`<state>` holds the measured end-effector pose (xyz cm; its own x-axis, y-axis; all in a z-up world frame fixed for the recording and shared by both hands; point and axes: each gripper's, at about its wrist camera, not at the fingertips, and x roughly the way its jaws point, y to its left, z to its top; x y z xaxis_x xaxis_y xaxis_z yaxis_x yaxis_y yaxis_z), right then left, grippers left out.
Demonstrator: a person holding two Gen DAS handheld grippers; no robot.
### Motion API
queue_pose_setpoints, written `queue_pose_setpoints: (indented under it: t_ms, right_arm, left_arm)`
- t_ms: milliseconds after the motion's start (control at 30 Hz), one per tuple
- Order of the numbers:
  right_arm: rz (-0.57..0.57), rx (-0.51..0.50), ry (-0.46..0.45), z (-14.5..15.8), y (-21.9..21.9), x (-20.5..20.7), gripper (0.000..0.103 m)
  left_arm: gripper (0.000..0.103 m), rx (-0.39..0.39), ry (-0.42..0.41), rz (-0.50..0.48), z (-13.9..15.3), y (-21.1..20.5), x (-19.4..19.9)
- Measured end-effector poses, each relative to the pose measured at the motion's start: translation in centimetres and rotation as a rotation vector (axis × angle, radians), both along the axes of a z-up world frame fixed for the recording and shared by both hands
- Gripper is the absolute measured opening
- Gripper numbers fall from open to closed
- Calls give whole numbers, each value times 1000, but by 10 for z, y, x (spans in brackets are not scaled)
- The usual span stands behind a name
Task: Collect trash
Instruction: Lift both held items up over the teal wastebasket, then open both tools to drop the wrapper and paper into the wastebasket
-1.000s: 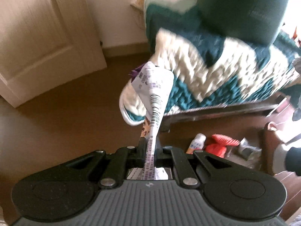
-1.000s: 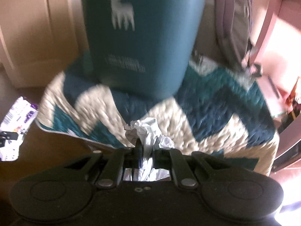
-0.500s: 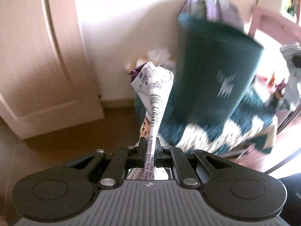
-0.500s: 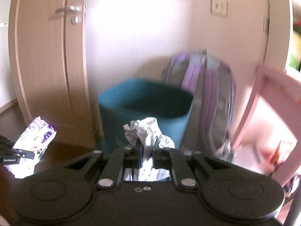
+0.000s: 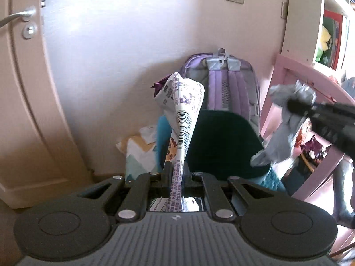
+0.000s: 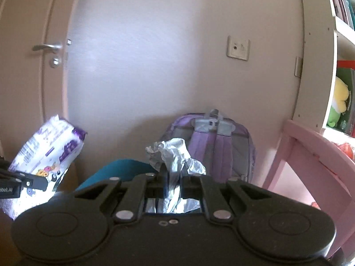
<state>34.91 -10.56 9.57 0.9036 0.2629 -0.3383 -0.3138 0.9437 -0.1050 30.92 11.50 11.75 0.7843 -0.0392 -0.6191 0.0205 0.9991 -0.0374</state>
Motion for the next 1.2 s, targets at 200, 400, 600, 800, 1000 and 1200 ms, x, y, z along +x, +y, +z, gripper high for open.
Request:
queue_pose_setpoints:
  t_ms: [200, 400, 600, 800, 1000, 1200]
  right_arm:
    - [32, -12, 53, -27, 5, 25, 8]
    - [57, -41, 89, -49, 16, 33, 8]
    - [103, -94, 118, -59, 31, 34, 9]
    - [118, -107, 217, -71, 28, 41, 15]
    - [128, -75, 272, -71, 23, 42, 31]
    - [126, -65, 269, -66, 20, 38, 36]
  left_arm:
    - [7, -17, 37, 1, -20, -18, 45]
    - [7, -37, 47, 33, -34, -23, 82]
    - [8, -1, 97, 1, -53, -42, 102]
    - [10, -2, 161, -25, -71, -51, 124]
    - [22, -39, 202, -16, -79, -47, 137]
    - [62, -60, 188, -2, -80, -47, 131]
